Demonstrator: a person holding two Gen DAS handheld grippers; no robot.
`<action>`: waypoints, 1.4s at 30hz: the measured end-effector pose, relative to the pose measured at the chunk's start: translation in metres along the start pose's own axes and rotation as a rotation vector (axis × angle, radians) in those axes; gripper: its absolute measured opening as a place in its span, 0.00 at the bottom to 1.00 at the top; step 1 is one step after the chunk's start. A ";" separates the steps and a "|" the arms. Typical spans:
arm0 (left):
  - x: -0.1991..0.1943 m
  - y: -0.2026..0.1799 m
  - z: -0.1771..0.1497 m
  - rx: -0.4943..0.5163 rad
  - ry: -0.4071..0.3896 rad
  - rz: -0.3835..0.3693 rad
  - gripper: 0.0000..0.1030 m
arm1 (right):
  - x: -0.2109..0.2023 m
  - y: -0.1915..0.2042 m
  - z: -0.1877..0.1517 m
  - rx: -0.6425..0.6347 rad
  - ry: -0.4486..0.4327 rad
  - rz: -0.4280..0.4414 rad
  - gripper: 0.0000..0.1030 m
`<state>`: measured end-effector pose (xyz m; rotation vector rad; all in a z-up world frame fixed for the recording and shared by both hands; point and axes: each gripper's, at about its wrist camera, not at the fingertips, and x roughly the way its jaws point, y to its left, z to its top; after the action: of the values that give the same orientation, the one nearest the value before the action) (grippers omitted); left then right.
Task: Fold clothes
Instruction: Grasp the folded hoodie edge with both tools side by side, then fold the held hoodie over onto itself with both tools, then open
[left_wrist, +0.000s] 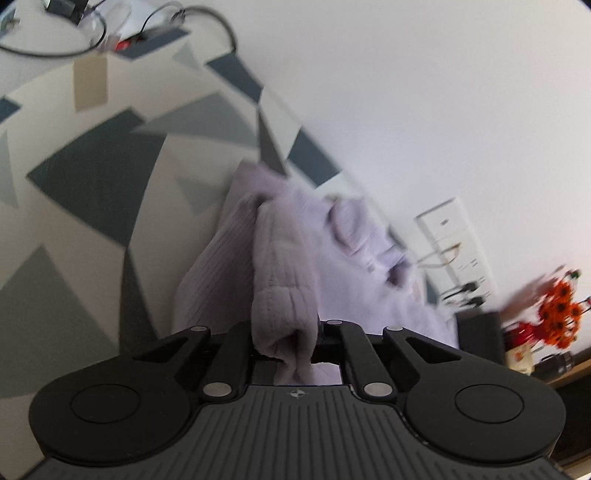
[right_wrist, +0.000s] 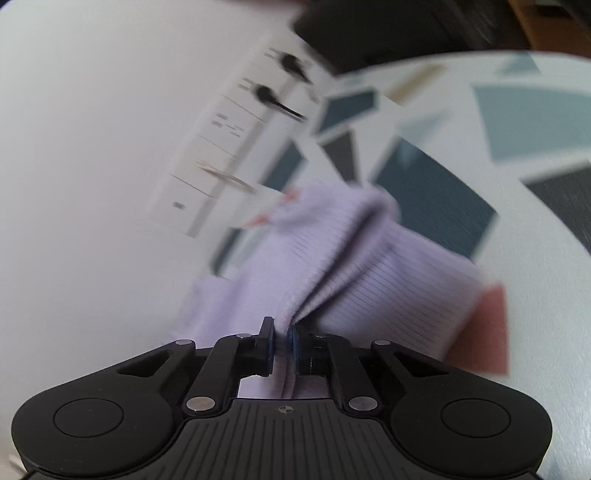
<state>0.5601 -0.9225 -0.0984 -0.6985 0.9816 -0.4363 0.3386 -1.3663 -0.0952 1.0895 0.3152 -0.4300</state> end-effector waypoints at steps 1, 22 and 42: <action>-0.001 -0.003 0.003 0.001 -0.009 -0.011 0.08 | -0.001 0.006 0.003 -0.022 -0.005 0.005 0.08; 0.169 -0.089 0.143 0.175 -0.083 0.211 0.57 | 0.192 0.105 0.100 -0.182 -0.004 -0.028 0.63; 0.028 0.013 -0.004 0.216 0.110 0.299 0.84 | 0.004 0.003 0.013 -0.121 0.013 -0.285 0.99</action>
<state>0.5713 -0.9321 -0.1260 -0.3285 1.1039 -0.3139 0.3438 -1.3775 -0.0892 0.9316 0.5054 -0.6490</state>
